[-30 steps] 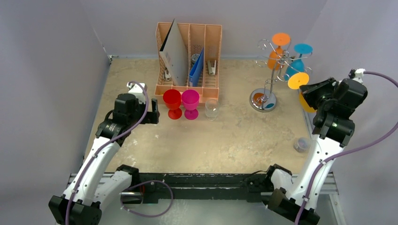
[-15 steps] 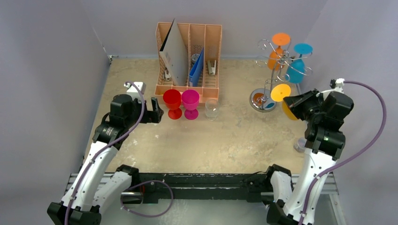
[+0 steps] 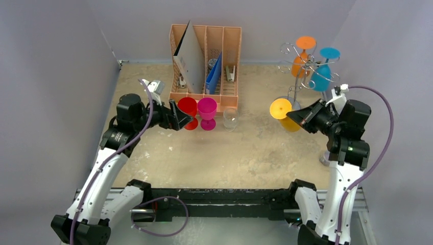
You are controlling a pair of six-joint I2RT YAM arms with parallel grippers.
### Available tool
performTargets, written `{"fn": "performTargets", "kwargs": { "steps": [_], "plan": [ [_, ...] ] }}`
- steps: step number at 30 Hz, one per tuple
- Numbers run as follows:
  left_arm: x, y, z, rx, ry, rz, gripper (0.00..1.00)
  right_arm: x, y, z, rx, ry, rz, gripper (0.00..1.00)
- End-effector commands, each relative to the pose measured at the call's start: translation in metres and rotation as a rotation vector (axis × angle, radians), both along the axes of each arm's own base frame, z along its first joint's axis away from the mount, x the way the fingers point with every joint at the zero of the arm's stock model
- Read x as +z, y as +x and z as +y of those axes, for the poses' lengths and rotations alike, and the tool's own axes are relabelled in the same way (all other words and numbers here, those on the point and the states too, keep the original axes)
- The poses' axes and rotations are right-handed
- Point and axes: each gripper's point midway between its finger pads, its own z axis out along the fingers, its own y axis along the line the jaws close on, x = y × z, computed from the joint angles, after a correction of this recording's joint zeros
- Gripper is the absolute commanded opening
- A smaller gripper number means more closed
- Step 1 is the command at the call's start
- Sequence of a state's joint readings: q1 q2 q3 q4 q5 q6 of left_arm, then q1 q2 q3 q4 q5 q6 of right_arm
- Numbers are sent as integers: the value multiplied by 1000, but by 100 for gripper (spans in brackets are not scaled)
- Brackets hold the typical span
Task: Take the wine glass off the wine glass rack
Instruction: Place the wine glass at the center of the board.
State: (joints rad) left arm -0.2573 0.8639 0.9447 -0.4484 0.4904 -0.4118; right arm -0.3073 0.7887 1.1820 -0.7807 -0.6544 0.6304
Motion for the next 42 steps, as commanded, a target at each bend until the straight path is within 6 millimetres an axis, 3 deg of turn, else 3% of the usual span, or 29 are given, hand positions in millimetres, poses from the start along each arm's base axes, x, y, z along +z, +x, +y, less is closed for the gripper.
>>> {"fn": "performTargets", "kwargs": {
  "steps": [1, 8, 14, 20, 29, 37, 42],
  "plan": [
    [43, -13, -31, -206, -147, -62, 95, 14, -7, 25, 176, 46, -60, 0],
    [47, -26, -60, -338, -180, -58, 93, 17, -15, 47, 328, 95, -59, 0],
    [51, -33, -106, -450, -210, -43, 91, 12, -21, 68, 435, 103, -34, 0],
    [61, -34, -131, -508, -289, -55, 88, 6, -32, 85, 524, 88, -11, 0],
    [67, -55, -171, -619, -306, -61, 78, 8, -47, 120, 698, 68, -14, 0],
    [59, -63, -177, -652, -294, -42, 58, 7, -46, 142, 771, 75, -25, 0],
    [57, -65, -177, -657, -288, -43, 34, 8, -44, 148, 783, 78, -34, 0]
  ]
}}
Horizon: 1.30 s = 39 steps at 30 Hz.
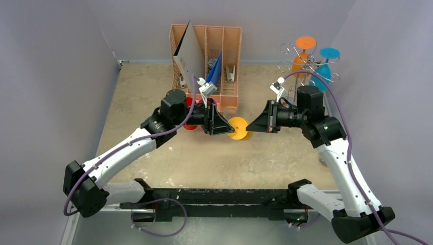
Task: Take the wine glass off the wine glass rack
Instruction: Place the wine glass at the center of the board.
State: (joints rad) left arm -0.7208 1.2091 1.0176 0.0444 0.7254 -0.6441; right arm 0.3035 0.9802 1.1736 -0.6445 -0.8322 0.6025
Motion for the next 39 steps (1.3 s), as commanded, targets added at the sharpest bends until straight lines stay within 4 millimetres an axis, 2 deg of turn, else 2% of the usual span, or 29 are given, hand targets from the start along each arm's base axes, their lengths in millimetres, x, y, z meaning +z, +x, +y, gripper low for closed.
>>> {"fn": "performTargets", "kwargs": {
  "steps": [1, 4, 7, 11, 17, 21, 23, 25, 29, 31, 33, 34, 35, 36, 39],
  "plan": [
    [24, -1, -1, -9, -51, -69, 29, 15, 5, 6, 10, 29, -70, 0],
    [23, -1, -1, -10, -53, -71, 13, 13, 6, 7, 14, 27, -70, 0],
    [23, -2, -1, -19, -53, -70, 0, 10, 8, 8, 9, 29, -72, 0],
    [24, -5, -1, -34, -57, -70, 0, 12, 8, 11, 20, 38, -77, 0],
    [32, -16, -4, -111, -95, -66, 0, 16, 4, 15, 50, 66, -95, 24],
    [38, -21, -5, -142, -117, -71, 0, 20, 3, 19, 68, 87, -101, 30],
    [39, -23, -4, -145, -119, -70, 0, 20, 3, 21, 76, 90, -104, 28],
    [38, -24, -3, -143, -119, -68, 0, 20, 0, 24, 98, 94, -103, 20],
    [38, -25, -1, -136, -119, -68, 0, 19, -6, 31, 140, 89, -97, 10],
    [38, -24, -1, -126, -114, -62, 0, 18, -7, 33, 137, 70, -104, 1],
    [36, -24, 0, -120, -104, -53, 0, 16, -5, 33, 121, 58, -110, 0],
    [34, -24, 1, -116, -96, -45, 1, 16, -3, 33, 109, 52, -114, 0],
    [32, -24, 2, -112, -89, -42, 7, 17, -1, 32, 95, 51, -119, 0],
    [30, -25, 3, -107, -83, -38, 17, 17, 1, 33, 87, 54, -126, 0],
    [23, -27, 6, -103, -57, -24, 31, 18, 6, 33, 57, 59, -138, 0]
  ]
}}
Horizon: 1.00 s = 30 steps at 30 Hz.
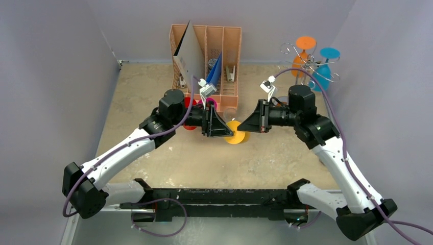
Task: Take the wine glass off the wine glass rack
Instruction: Place the wine glass at the center of the board.
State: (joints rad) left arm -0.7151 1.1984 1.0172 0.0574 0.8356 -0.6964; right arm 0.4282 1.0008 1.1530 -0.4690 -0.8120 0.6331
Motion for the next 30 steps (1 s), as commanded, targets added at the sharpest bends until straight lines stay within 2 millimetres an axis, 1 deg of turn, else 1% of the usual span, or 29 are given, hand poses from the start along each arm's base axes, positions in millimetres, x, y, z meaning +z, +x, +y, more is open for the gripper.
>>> {"fn": "performTargets", "kwargs": {
  "steps": [1, 3, 6, 10, 14, 17, 21, 25, 29, 30],
  "plan": [
    [9, -8, 5, -4, -18, -58, 35, 8, 10, 4, -45, 20, -43, 0],
    [1, -11, 7, -8, 4, -38, 36, 10, 11, 5, -47, 26, -55, 0],
    [-3, -15, 9, -12, 5, -14, 41, 12, 11, 6, -45, 28, -68, 0],
    [1, -16, 9, -7, -19, 5, 42, 11, 13, 7, -59, 20, -82, 0],
    [4, -14, 6, -6, -50, 26, 41, 6, 15, 11, -66, -9, -83, 0],
    [7, -11, 4, 19, -74, 29, 37, 7, 15, 16, -58, -9, -89, 0],
    [5, -4, 5, 68, -84, 48, 28, 6, 16, 18, -63, -6, -102, 0],
    [4, -8, 4, 45, -90, 57, 24, 5, 18, 20, -71, -3, -101, 0],
    [4, -12, 6, 31, -87, 47, 9, 5, 19, 21, -78, -1, -96, 0],
    [4, -12, 6, 30, -86, 44, 3, 5, 19, 21, -77, 1, -95, 0]
  ]
}}
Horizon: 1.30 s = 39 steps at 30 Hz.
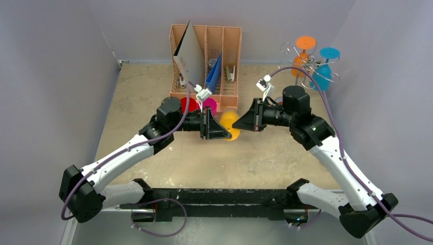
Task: Take the wine glass off the wine glass rack
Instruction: Place the wine glass at the center of the board.
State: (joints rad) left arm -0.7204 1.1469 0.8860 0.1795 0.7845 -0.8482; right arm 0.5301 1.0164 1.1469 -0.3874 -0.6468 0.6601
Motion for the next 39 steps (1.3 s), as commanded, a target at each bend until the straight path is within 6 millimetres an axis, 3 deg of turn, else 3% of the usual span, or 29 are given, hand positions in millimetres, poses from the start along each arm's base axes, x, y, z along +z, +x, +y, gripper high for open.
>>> {"fn": "performTargets", "kwargs": {
  "steps": [1, 6, 15, 20, 22, 26, 34, 39],
  "plan": [
    [20, -7, 2, -21, -56, -79, 0, 7, 8, 4, -18, 26, -36, 0],
    [21, -10, 3, -36, -56, -93, 0, 11, 7, 3, -22, 30, -44, 4],
    [25, -10, 11, -9, -40, -195, 0, 26, 4, -1, -28, 44, -95, 40],
    [22, -10, 22, 24, -4, -335, 0, 46, 10, -9, -52, -25, -188, 53],
    [21, -20, 25, -34, -26, -431, 0, 52, 13, -11, -54, -49, -204, 58],
    [13, -26, 37, -43, 10, -571, 0, 60, 18, -4, -30, -44, -195, 63],
    [-15, -41, 62, -93, 74, -841, 0, 52, 25, 5, 14, -100, -87, 67],
    [-35, -62, 69, -236, 47, -1002, 0, 50, 26, 8, 35, -120, -47, 67]
  ]
}}
